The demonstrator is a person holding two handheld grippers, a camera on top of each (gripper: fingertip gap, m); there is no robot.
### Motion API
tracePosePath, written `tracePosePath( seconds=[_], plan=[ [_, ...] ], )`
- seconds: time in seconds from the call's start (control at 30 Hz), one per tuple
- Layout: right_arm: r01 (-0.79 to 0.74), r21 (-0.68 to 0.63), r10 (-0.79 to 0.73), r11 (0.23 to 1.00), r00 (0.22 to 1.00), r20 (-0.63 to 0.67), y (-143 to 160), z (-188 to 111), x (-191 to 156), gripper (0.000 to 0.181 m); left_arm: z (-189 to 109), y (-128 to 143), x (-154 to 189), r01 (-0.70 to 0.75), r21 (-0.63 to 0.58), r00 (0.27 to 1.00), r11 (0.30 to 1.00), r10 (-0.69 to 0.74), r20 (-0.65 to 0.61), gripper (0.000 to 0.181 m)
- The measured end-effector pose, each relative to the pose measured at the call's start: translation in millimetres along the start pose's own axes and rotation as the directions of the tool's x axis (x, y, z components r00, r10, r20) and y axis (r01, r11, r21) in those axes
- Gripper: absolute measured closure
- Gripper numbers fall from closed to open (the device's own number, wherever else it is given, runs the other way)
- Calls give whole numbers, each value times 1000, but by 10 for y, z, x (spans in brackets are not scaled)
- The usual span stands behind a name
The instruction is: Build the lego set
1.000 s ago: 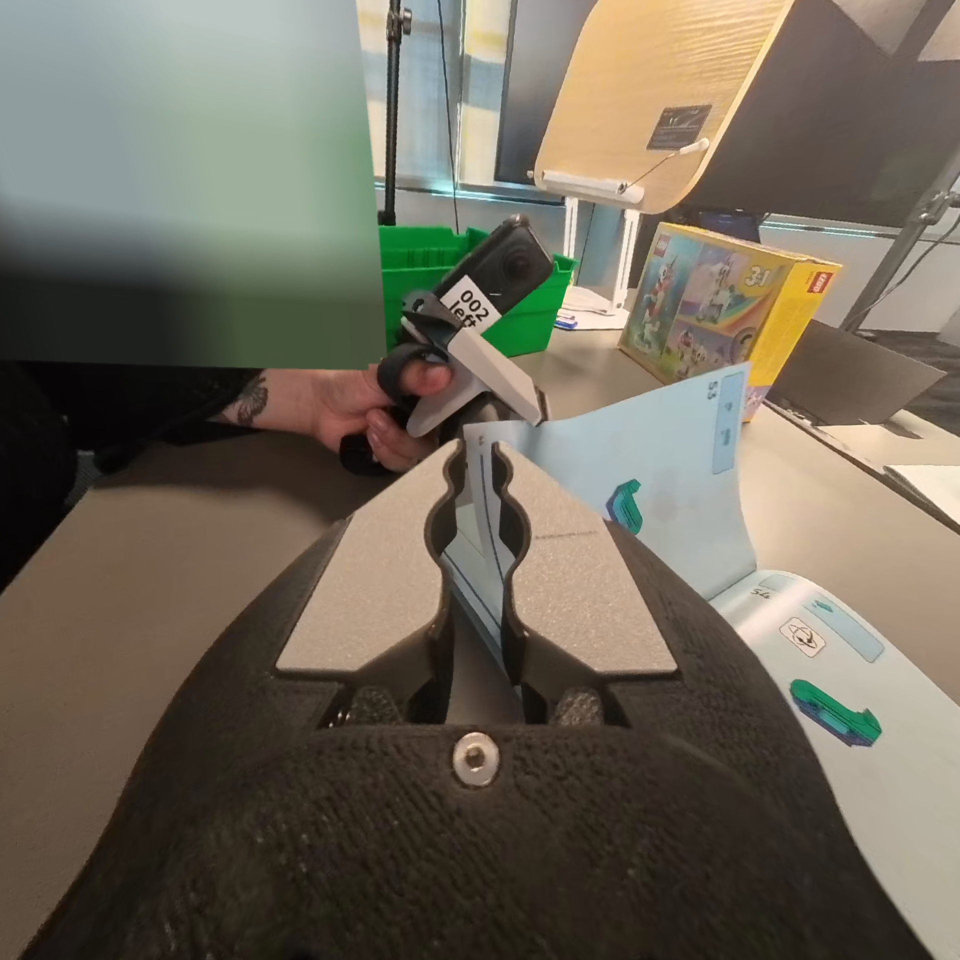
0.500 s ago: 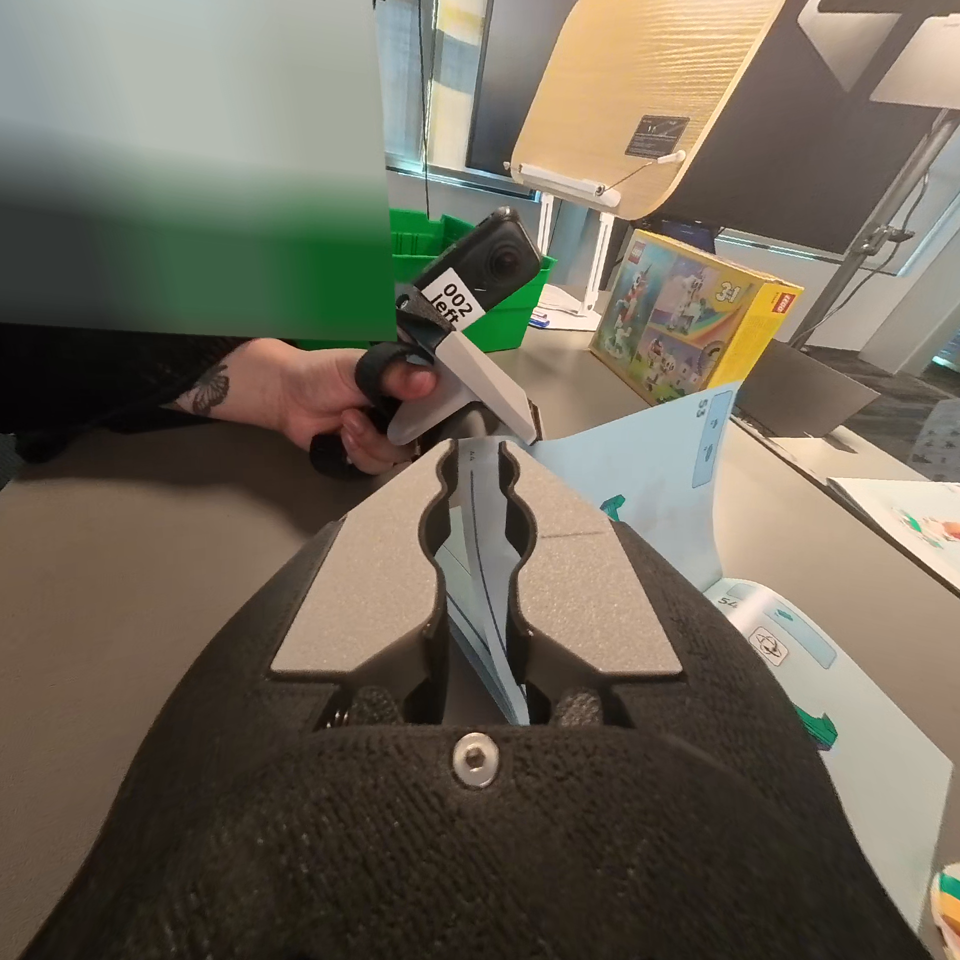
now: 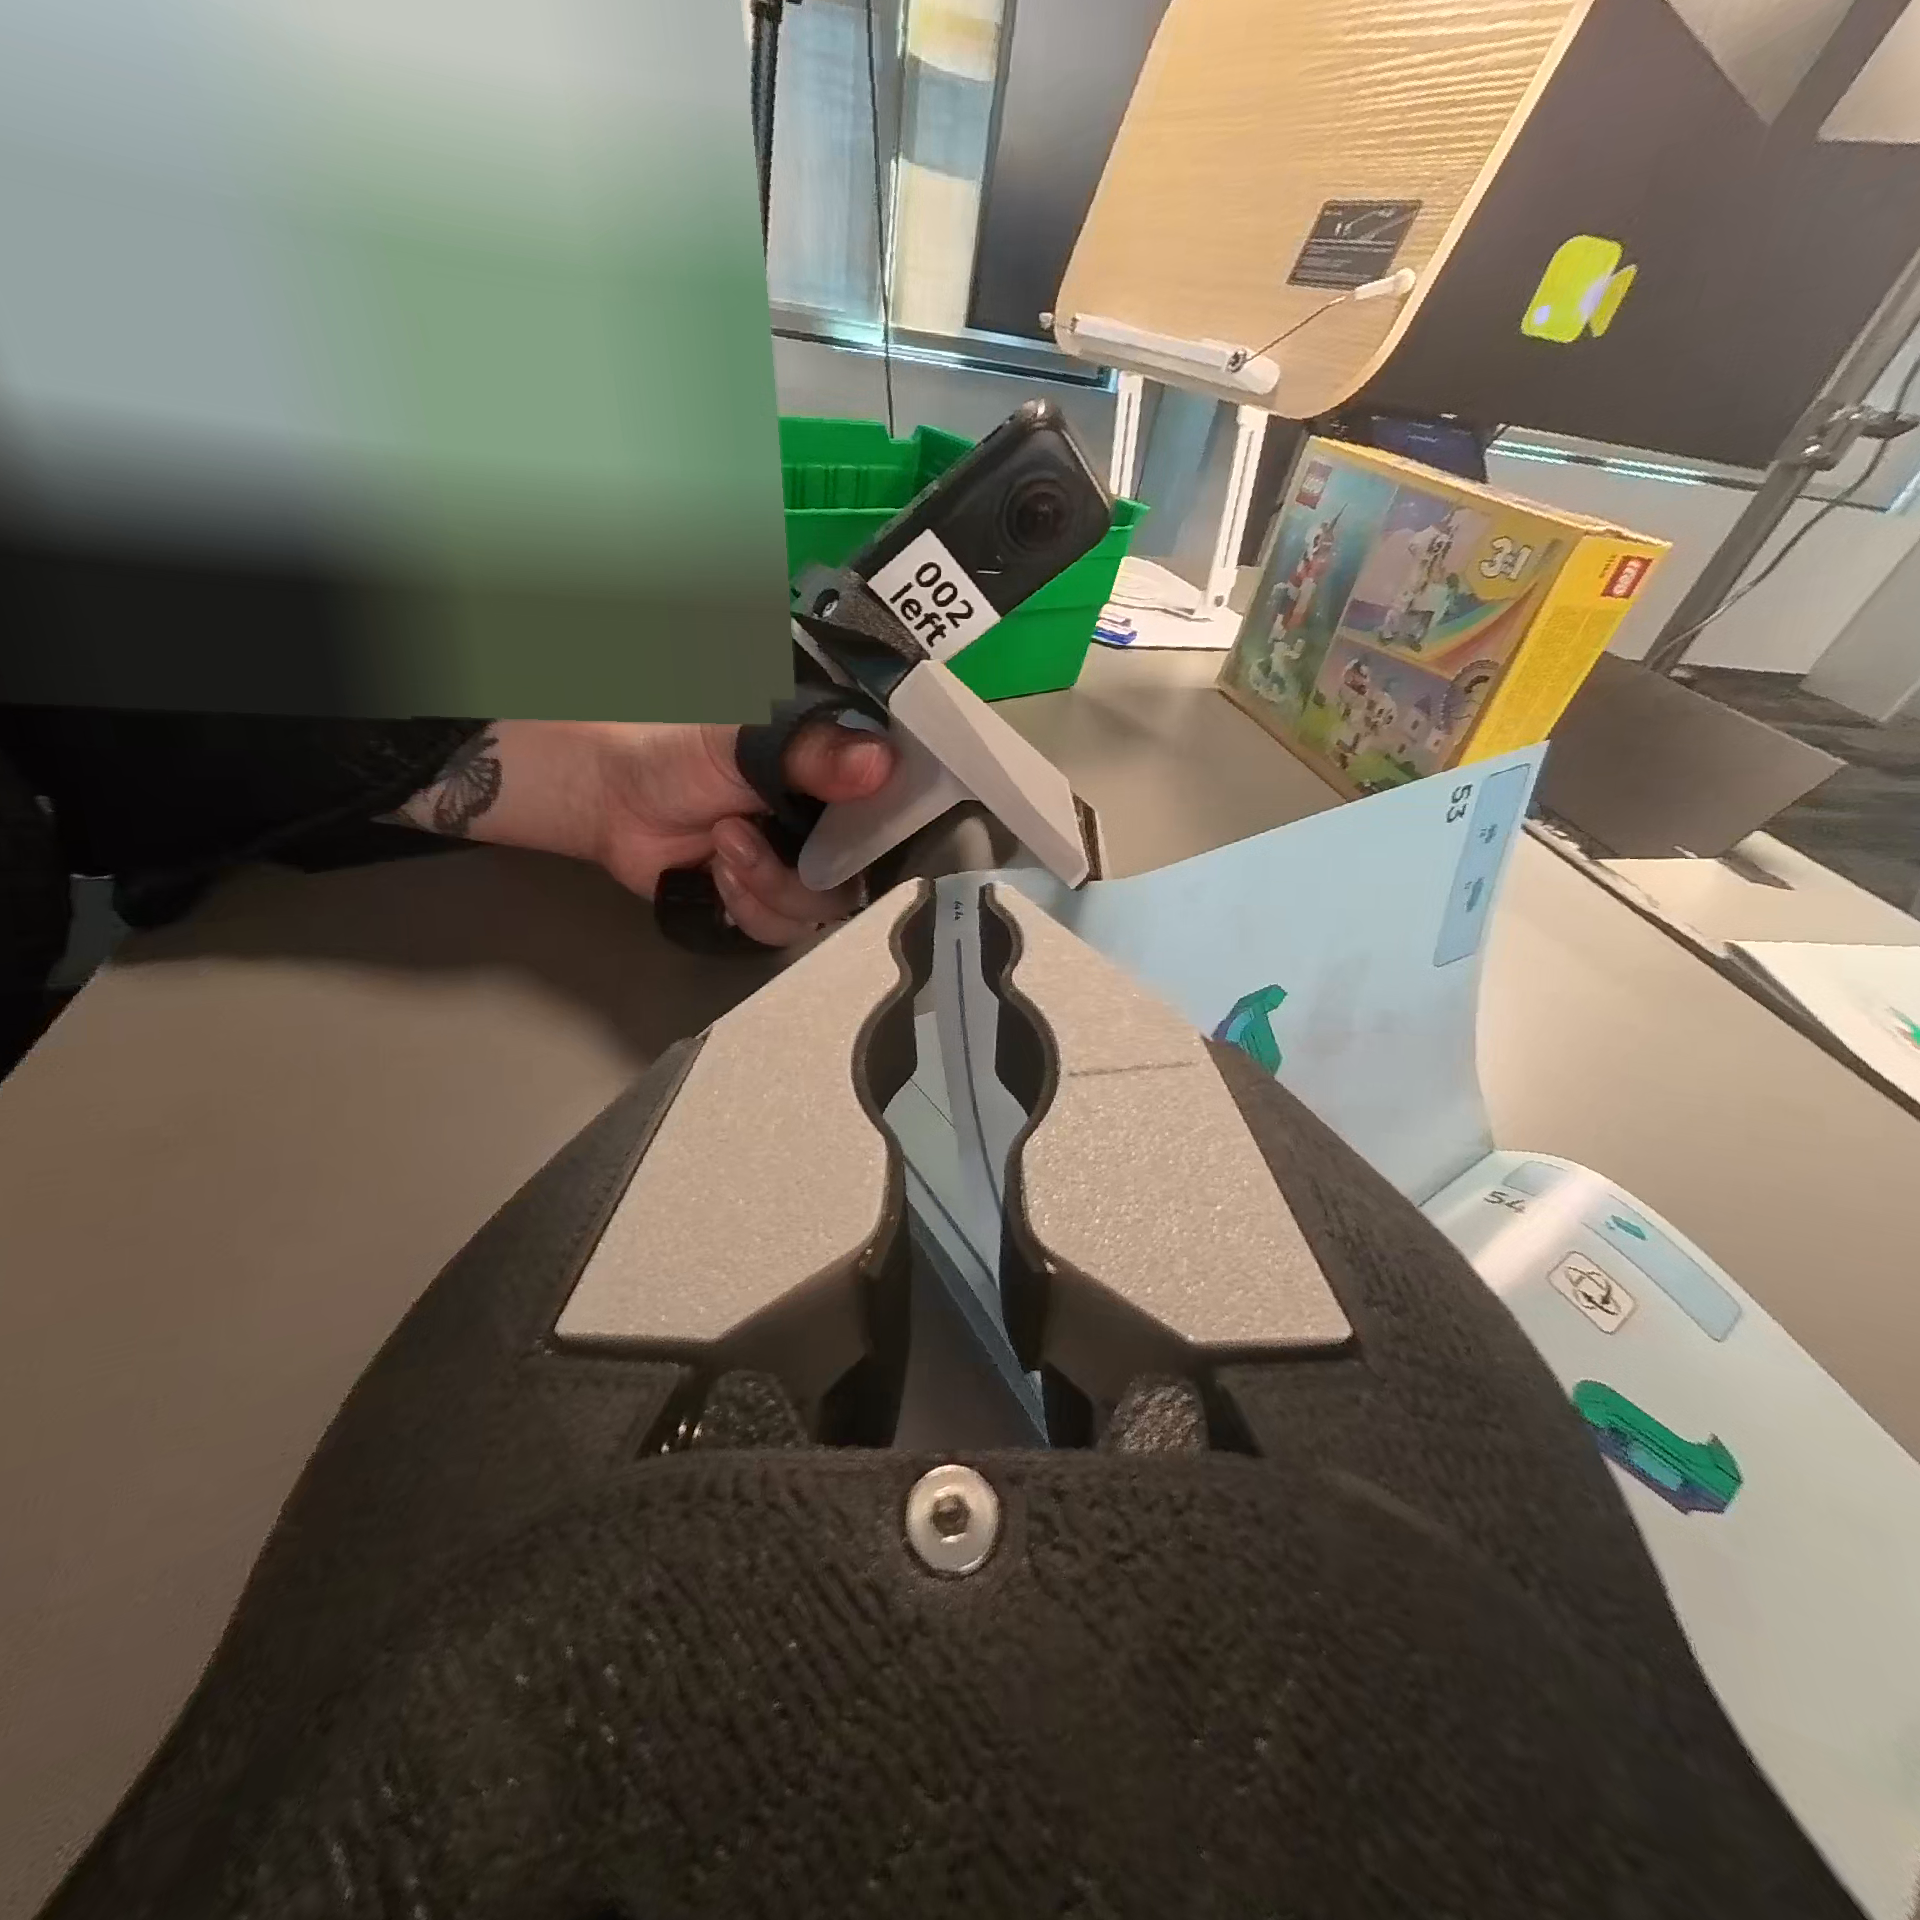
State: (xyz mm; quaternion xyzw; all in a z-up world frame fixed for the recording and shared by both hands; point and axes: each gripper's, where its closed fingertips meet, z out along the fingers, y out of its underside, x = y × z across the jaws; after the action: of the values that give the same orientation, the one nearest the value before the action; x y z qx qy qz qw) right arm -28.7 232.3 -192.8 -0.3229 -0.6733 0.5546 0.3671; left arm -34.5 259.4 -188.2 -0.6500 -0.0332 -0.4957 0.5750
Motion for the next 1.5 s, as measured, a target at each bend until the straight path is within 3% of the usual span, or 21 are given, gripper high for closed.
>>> tracePosePath(
  seconds=[1.5],
  plan=[
    [-58,-7,58,998,997,48,26,-30,-26,171,31,60,41,-10,-37,1000,999,10,-24,181]
  ],
)
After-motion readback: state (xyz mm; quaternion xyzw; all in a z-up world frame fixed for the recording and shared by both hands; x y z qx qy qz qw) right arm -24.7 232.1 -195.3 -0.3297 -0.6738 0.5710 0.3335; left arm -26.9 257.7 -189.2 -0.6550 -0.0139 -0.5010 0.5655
